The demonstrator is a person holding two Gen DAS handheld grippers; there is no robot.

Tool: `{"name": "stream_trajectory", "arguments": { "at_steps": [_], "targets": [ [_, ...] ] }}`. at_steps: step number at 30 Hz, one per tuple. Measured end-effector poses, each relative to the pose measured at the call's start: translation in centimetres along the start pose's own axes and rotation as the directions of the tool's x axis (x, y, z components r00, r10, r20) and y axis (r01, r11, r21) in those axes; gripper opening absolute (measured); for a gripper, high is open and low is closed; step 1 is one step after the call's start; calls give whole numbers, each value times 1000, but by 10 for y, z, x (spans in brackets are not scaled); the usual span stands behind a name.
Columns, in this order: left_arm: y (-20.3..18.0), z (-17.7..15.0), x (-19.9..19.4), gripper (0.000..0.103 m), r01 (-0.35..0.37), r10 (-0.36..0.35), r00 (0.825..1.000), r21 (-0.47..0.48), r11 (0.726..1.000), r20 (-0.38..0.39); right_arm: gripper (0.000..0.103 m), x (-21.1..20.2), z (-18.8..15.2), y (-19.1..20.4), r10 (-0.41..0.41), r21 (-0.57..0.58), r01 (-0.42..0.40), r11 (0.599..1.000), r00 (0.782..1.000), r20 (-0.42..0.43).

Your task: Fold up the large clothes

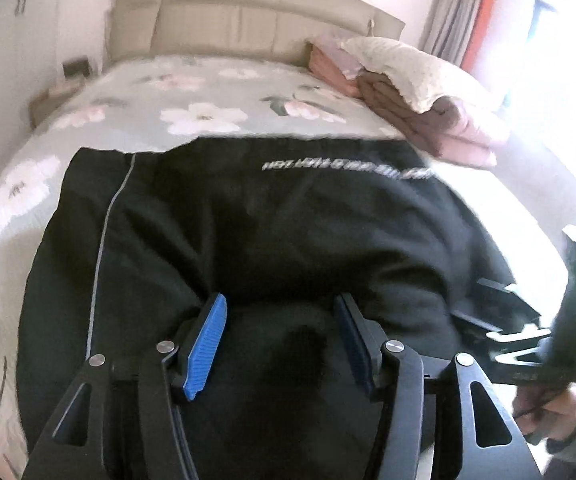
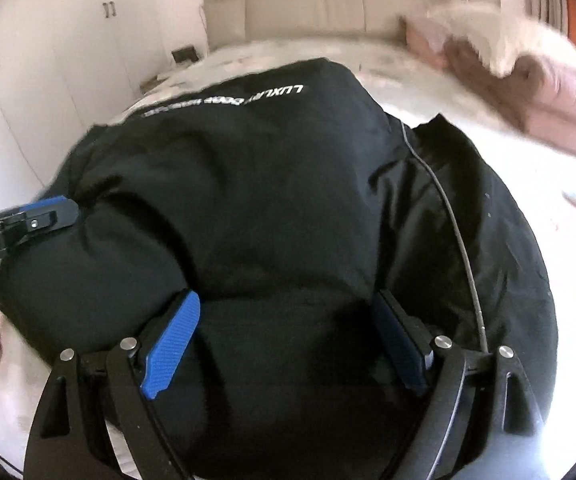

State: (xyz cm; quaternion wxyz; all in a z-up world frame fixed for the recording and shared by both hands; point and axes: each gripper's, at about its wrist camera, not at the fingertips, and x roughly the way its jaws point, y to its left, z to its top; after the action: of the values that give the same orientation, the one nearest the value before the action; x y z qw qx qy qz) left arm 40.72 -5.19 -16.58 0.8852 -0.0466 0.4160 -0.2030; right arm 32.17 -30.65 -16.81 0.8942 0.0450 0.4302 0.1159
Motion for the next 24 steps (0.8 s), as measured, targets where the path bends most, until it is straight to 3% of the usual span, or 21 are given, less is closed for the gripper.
{"name": "stream_trajectory", "arguments": {
  "at_steps": [5,9,10,11,12,15,17,21,24],
  "targets": [
    [-1,55,-21,60,10,-10,1000,-42,999,-14,89,-35,60,-12,33,107,-32,994,999,-11],
    [14,83,5,62,-19,10,997,-125,992,-72,89,-15,119,2,27,66,-24,998,999,-46],
    [25,86,22,62,-45,26,992,-161,986,-121,87,5,133,9,39,48,-35,998,995,-89],
    [38,86,43,62,-85,46,981,-205,975,-188,71,21,139,15,58,40,-53,998,991,-124],
    [52,83,63,62,-112,50,968,-245,963,-245,59,42,142,19,59,29,-55,998,985,-163],
    [90,69,96,65,-71,-32,965,-375,924,-262,62,95,136,19,22,16,-19,1000,972,-232],
    [108,68,107,65,-42,-77,966,-444,895,-246,64,118,130,9,60,73,-42,996,964,-259],
    [96,78,115,66,-86,-17,962,-362,928,-271,64,121,131,4,73,78,-55,995,963,-260],
    [93,82,93,65,-48,-47,966,-356,933,-254,64,103,134,-2,97,102,-72,992,958,-271]
  ]
}}
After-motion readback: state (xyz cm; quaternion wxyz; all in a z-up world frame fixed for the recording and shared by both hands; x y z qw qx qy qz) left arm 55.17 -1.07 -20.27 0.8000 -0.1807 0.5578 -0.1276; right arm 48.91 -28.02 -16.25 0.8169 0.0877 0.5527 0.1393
